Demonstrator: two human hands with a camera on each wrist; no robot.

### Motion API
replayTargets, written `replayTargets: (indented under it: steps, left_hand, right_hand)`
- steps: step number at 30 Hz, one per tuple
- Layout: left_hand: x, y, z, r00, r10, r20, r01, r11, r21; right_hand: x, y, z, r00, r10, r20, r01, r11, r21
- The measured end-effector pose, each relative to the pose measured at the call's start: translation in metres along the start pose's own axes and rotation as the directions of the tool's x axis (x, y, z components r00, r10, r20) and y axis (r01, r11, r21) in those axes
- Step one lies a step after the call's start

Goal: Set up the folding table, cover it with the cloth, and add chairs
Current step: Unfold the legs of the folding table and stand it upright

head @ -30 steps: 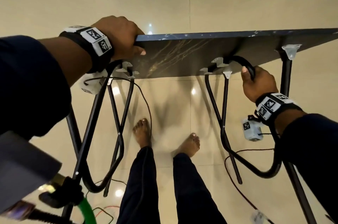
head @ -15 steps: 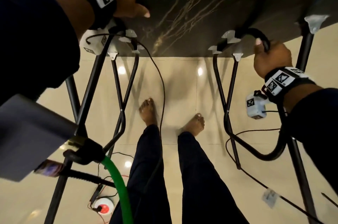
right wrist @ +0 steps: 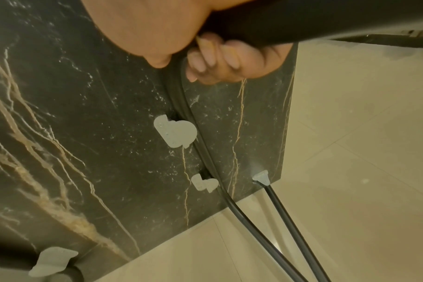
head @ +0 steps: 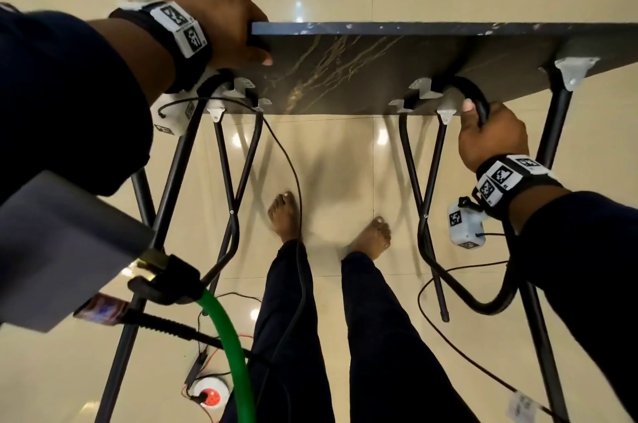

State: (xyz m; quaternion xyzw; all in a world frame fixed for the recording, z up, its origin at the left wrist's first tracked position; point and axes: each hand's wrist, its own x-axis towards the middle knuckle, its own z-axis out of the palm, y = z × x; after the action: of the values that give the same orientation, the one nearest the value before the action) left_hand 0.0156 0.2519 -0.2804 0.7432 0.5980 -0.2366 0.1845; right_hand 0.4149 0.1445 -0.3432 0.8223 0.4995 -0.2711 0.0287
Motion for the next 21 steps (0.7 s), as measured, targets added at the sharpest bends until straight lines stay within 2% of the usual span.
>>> replayTargets:
  steps: [7,16,21]
  left_hand:
    - [-0.029,0.013,0.011,0.992,-0.051,0.113,0.056,0.997,-0.044]
    - [-0.051,0.024,0.034,0.989,-0.113,0.090,0.120,0.989,-0.082]
    - [-0.069,0.030,0.048,0.991,-0.113,0.076,0.119,0.989,-0.088]
  right_hand:
    - [-0.022,0.021,0.006,0.999,0.013,0.034,-0.015,0.998,0.053]
    - [-0.015,0.036,0.008,0.999,-0.039,0.020,0.038,0.998,0.047]
    - [-0.029,0.048,0.016,1.000,-0.019,0.022,0.018,0.999,0.043]
